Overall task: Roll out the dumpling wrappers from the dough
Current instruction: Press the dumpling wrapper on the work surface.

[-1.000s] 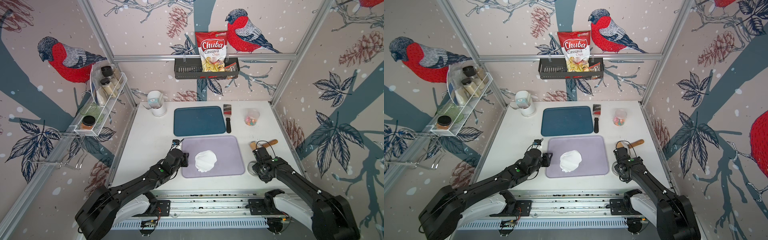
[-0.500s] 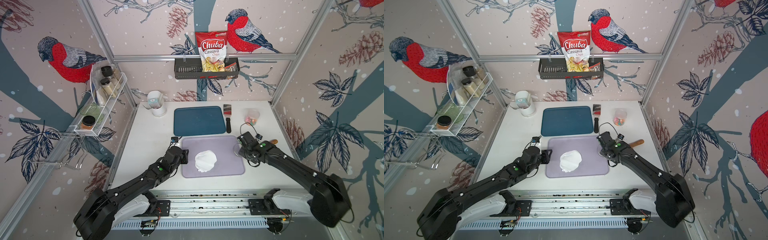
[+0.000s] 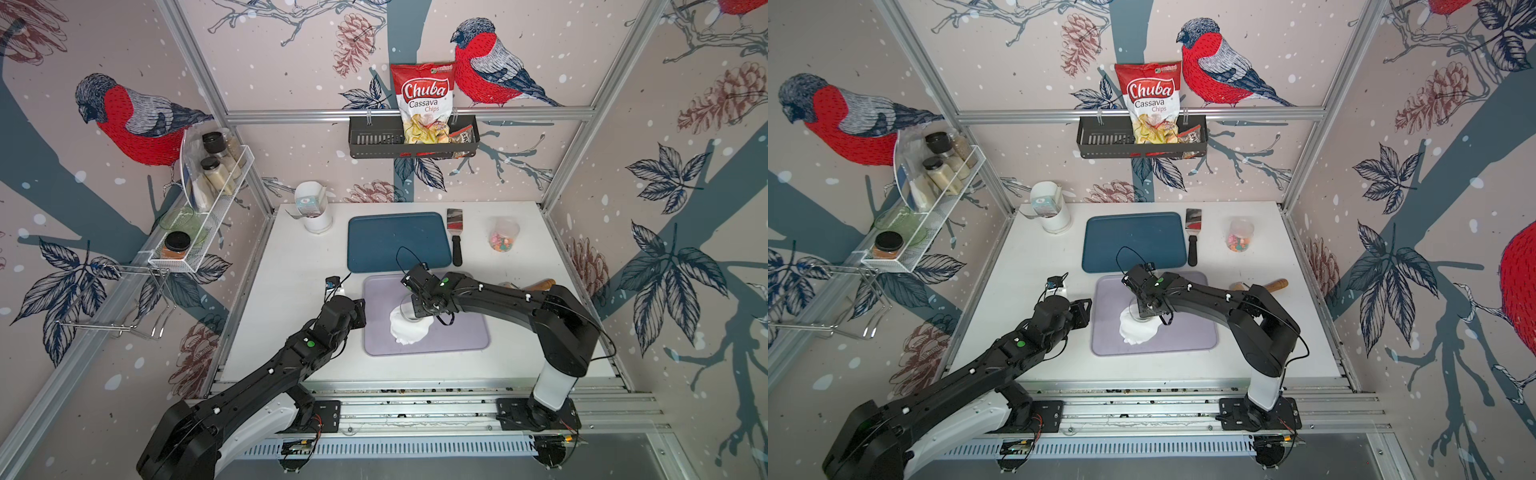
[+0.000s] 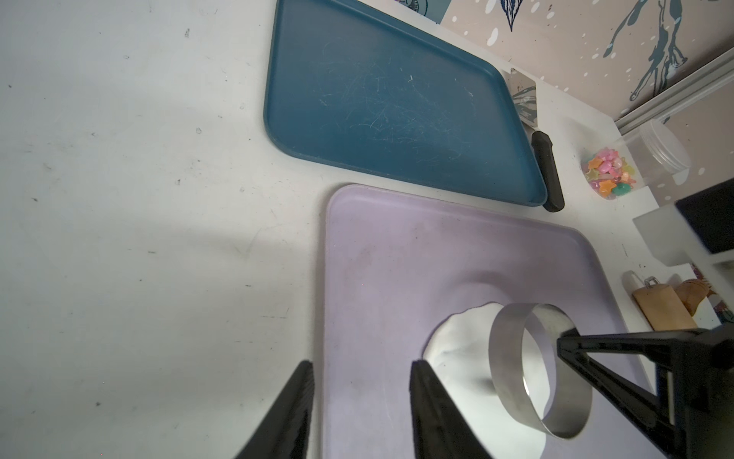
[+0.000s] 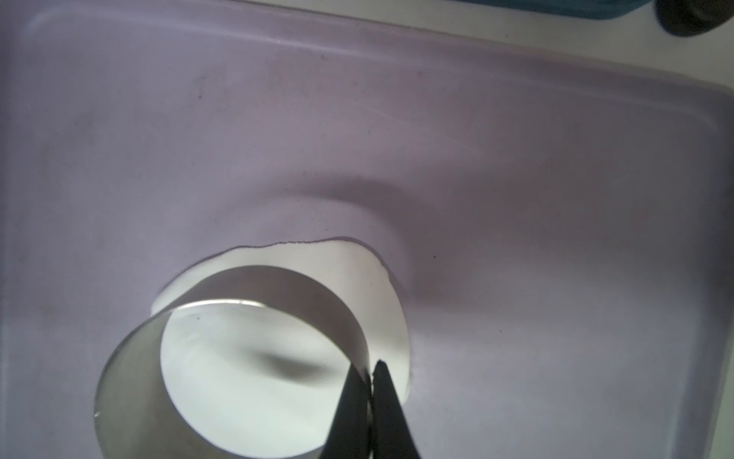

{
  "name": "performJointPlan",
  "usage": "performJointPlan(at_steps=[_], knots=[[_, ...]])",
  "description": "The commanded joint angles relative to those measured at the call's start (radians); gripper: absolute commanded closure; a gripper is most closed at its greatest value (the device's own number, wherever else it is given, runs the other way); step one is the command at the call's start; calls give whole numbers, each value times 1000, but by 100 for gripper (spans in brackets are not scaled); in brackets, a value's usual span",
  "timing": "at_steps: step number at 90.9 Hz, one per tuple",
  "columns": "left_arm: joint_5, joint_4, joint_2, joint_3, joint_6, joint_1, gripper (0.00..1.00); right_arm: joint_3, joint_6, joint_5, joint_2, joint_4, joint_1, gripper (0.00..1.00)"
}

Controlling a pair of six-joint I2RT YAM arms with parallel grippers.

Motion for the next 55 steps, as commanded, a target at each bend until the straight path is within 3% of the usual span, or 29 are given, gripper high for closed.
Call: performJointPlan(at_steps=[1,55], knots=[[-3,-12,5,-2,-19,6,58,-17,-87,-80,14,38,6,100],[43,21,59,-12,-27,7,58,-38,-90,-68,56,-8,24,97]])
